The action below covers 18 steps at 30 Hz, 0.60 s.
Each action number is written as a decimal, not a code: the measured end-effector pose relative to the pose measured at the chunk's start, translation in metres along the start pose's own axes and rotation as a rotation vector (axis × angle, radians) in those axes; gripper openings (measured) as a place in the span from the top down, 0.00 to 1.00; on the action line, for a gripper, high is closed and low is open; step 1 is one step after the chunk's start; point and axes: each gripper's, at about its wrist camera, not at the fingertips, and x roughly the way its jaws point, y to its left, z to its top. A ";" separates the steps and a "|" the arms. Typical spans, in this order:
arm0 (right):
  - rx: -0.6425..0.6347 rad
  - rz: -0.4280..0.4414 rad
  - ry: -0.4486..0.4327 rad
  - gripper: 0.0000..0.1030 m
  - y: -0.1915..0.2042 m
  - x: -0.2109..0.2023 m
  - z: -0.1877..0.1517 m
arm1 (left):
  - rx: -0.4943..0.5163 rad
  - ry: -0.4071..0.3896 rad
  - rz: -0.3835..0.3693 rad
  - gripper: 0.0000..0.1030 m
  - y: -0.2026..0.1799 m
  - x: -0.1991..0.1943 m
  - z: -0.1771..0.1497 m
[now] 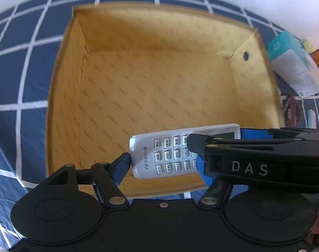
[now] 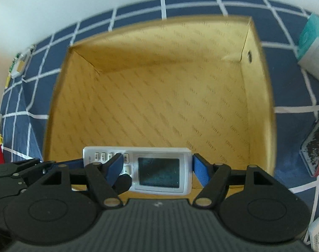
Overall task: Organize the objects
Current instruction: 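Carry the small white remote with the right gripper into the box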
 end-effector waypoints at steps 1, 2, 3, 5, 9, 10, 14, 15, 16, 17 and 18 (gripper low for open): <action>-0.001 -0.001 0.021 0.31 -0.001 0.008 0.001 | -0.005 0.024 -0.002 0.35 0.002 0.008 0.002; 0.001 -0.003 0.043 0.31 -0.003 0.014 0.002 | -0.004 0.043 -0.003 0.35 0.003 0.014 0.003; 0.006 -0.002 0.063 0.31 -0.005 0.021 0.003 | -0.008 0.062 -0.003 0.35 0.005 0.020 0.004; 0.011 -0.001 0.102 0.31 -0.008 0.035 0.004 | -0.010 0.091 -0.005 0.35 0.007 0.030 0.005; 0.022 -0.002 0.159 0.31 -0.015 0.052 0.005 | -0.002 0.138 -0.007 0.35 0.009 0.046 0.007; 0.025 -0.002 0.171 0.31 -0.017 0.056 0.005 | -0.002 0.150 -0.007 0.35 0.010 0.050 0.008; 0.033 -0.006 0.210 0.31 -0.021 0.066 0.006 | -0.003 0.186 -0.011 0.35 0.011 0.059 0.008; 0.034 -0.007 0.218 0.31 -0.022 0.068 0.006 | 0.000 0.191 -0.011 0.35 0.011 0.060 0.008; 0.034 -0.007 0.225 0.31 -0.023 0.070 0.006 | 0.000 0.197 -0.012 0.35 0.011 0.061 0.007; 0.035 -0.007 0.231 0.31 -0.023 0.071 0.005 | 0.003 0.198 -0.011 0.34 0.011 0.062 0.007; 0.035 -0.007 0.236 0.31 -0.024 0.072 0.005 | 0.022 0.200 -0.010 0.34 0.011 0.063 0.006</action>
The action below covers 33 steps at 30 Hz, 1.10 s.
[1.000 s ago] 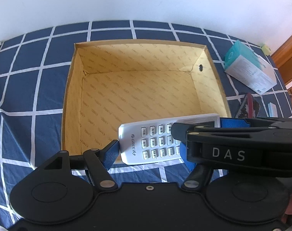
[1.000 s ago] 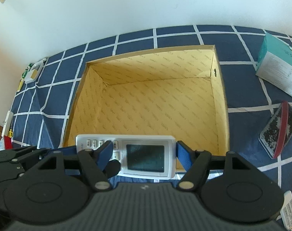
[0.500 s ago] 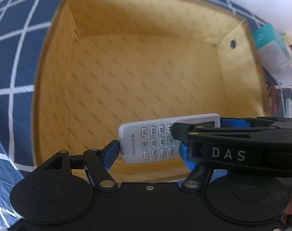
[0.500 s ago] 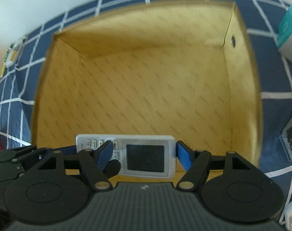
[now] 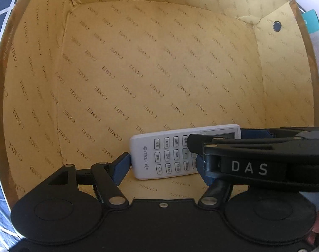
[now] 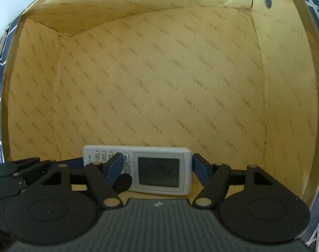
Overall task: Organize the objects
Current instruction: 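Carry the small white remote with the right gripper into the box, then open the right gripper and release the remote inside the box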
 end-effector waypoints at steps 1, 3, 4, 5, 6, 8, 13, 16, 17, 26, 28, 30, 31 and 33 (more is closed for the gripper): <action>0.001 0.001 0.002 0.31 -0.001 0.001 0.000 | 0.002 0.001 0.001 0.34 0.000 0.000 0.000; 0.003 0.000 0.004 0.31 -0.002 0.001 0.001 | 0.005 0.007 -0.002 0.34 0.000 0.001 0.000; 0.000 -0.003 0.004 0.31 -0.002 0.000 0.001 | 0.006 0.009 -0.003 0.34 0.002 0.001 -0.001; 0.000 -0.005 0.005 0.31 -0.002 0.001 0.002 | 0.008 0.011 -0.002 0.34 0.002 0.001 0.001; 0.002 -0.005 0.007 0.31 -0.002 0.002 0.003 | 0.011 0.013 -0.001 0.34 0.002 0.002 0.003; -0.002 -0.009 0.009 0.31 0.000 0.004 0.004 | 0.014 0.014 0.000 0.34 0.002 0.002 0.003; -0.006 -0.024 0.019 0.31 -0.001 0.006 0.007 | 0.021 0.015 -0.003 0.34 0.001 0.005 0.005; -0.001 -0.020 0.022 0.31 -0.003 0.006 0.007 | 0.039 0.017 -0.003 0.33 0.000 0.007 0.005; 0.000 -0.020 0.021 0.31 -0.003 0.006 0.007 | 0.039 0.014 -0.003 0.33 0.000 0.007 0.004; 0.020 -0.018 -0.020 0.28 -0.003 -0.006 0.000 | 0.066 -0.042 0.018 0.29 0.001 -0.016 -0.003; 0.011 -0.013 -0.037 0.28 -0.001 -0.014 -0.002 | 0.067 -0.064 0.022 0.29 0.001 -0.025 -0.006; 0.004 -0.010 -0.058 0.26 0.002 -0.023 -0.004 | 0.069 -0.090 0.024 0.28 0.001 -0.036 -0.009; 0.001 -0.007 -0.075 0.26 0.003 -0.029 -0.006 | 0.073 -0.103 0.025 0.28 0.000 -0.041 -0.011; -0.003 0.003 -0.107 0.25 0.006 -0.041 -0.009 | 0.237 -0.115 0.033 0.27 -0.003 -0.052 -0.016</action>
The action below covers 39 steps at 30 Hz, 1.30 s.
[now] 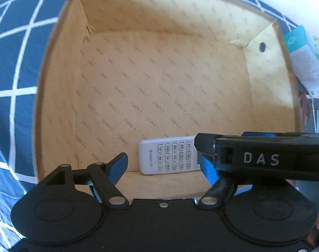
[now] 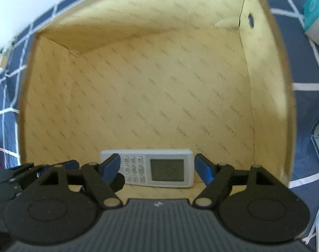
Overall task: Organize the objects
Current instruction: 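Open the right gripper and release the remote inside the box, then move the right tool toward the long white TV remote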
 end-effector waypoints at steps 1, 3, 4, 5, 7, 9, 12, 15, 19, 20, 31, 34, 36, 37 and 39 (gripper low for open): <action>-0.001 0.008 -0.018 0.23 0.001 -0.007 -0.002 | 0.010 -0.012 0.001 0.27 -0.002 -0.006 -0.002; -0.005 0.014 -0.056 0.21 0.004 -0.021 -0.006 | 0.046 -0.041 0.003 0.27 -0.008 -0.017 -0.007; -0.006 0.012 -0.074 0.19 0.004 -0.027 -0.008 | 0.053 -0.059 0.004 0.27 -0.008 -0.025 -0.009; -0.007 0.009 -0.092 0.18 0.005 -0.033 -0.011 | 0.054 -0.074 0.006 0.24 -0.011 -0.030 -0.011; -0.007 0.014 -0.125 0.13 0.005 -0.047 -0.016 | 0.071 -0.106 0.007 0.17 -0.013 -0.043 -0.016; -0.012 0.017 -0.157 0.11 0.005 -0.059 -0.022 | 0.089 -0.136 0.012 0.16 -0.016 -0.055 -0.021; -0.020 0.015 -0.206 0.07 0.005 -0.077 -0.032 | 0.107 -0.166 0.017 0.10 -0.021 -0.067 -0.030; -0.020 0.026 -0.244 0.03 0.002 -0.089 -0.043 | 0.130 -0.186 0.018 0.08 -0.029 -0.077 -0.041; -0.009 0.031 -0.289 0.00 -0.005 -0.103 -0.061 | 0.165 -0.193 0.023 0.00 -0.042 -0.081 -0.055; -0.003 0.030 -0.297 0.00 -0.008 -0.106 -0.066 | 0.177 -0.198 0.022 0.00 -0.045 -0.081 -0.059; 0.132 0.007 -0.345 0.00 -0.073 -0.128 -0.107 | 0.330 -0.167 0.029 0.00 -0.103 -0.067 -0.089; 0.179 -0.003 -0.356 0.00 -0.097 -0.134 -0.119 | 0.395 -0.166 0.029 0.00 -0.129 -0.061 -0.095; 0.219 -0.011 -0.364 0.00 -0.116 -0.139 -0.129 | 0.438 -0.157 0.024 0.00 -0.148 -0.056 -0.099; 0.237 -0.014 -0.367 0.00 -0.124 -0.140 -0.133 | 0.454 -0.153 0.020 0.00 -0.157 -0.054 -0.101; 0.276 -0.023 -0.373 0.00 -0.143 -0.144 -0.143 | 0.492 -0.142 0.010 0.00 -0.176 -0.048 -0.105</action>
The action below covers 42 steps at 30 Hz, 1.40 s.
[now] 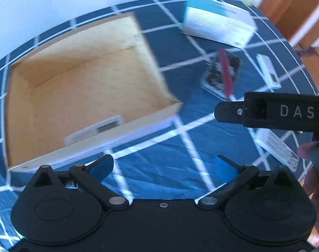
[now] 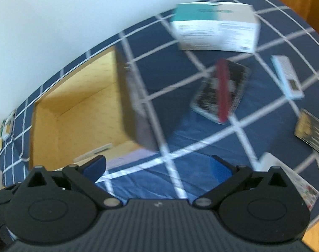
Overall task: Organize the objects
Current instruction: 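Move the right tool toward the long white TV remote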
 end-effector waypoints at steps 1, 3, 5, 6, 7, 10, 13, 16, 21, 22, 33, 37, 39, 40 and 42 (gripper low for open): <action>0.019 -0.006 -0.005 0.00 -0.011 -0.003 -0.001 | 0.023 0.005 -0.006 0.00 -0.011 0.004 0.003; 0.058 -0.017 -0.018 0.00 -0.034 -0.009 -0.003 | 0.063 0.016 -0.015 0.00 -0.030 0.010 0.003; 0.104 -0.030 -0.027 0.00 -0.058 -0.015 -0.005 | 0.109 0.031 -0.030 0.00 -0.051 0.017 0.003; 0.127 -0.041 -0.031 0.00 -0.070 -0.017 -0.006 | 0.129 0.039 -0.037 0.00 -0.061 0.021 0.003; 0.150 -0.053 -0.034 0.00 -0.082 -0.019 -0.008 | 0.153 0.047 -0.044 0.00 -0.071 0.025 0.003; 0.223 -0.081 -0.040 0.00 -0.116 -0.024 -0.013 | 0.218 0.065 -0.058 0.00 -0.100 0.038 0.004; 0.293 -0.105 -0.042 0.00 -0.148 -0.025 -0.020 | 0.274 0.086 -0.068 0.00 -0.123 0.051 0.006; 0.355 -0.126 -0.040 0.00 -0.175 -0.024 -0.028 | 0.322 0.108 -0.075 0.00 -0.143 0.064 0.008; 0.450 -0.152 -0.027 0.00 -0.212 -0.019 -0.042 | 0.391 0.142 -0.089 0.00 -0.170 0.084 0.011; 0.470 -0.157 -0.021 0.00 -0.219 -0.017 -0.046 | 0.404 0.150 -0.091 0.00 -0.175 0.088 0.011; 0.622 -0.161 0.044 0.00 -0.269 0.005 -0.079 | 0.553 0.233 -0.123 0.00 -0.221 0.132 0.003; 0.658 -0.163 0.065 0.00 -0.279 0.012 -0.086 | 0.574 0.256 -0.131 0.00 -0.230 0.146 0.002; 0.663 -0.161 0.080 0.00 -0.282 0.017 -0.089 | 0.582 0.262 -0.134 0.00 -0.232 0.152 0.002; 0.664 -0.158 0.084 0.00 -0.283 0.019 -0.090 | 0.585 0.266 -0.135 0.00 -0.233 0.155 0.002; 0.668 -0.155 0.089 0.00 -0.284 0.023 -0.091 | 0.592 0.273 -0.136 0.00 -0.235 0.160 0.003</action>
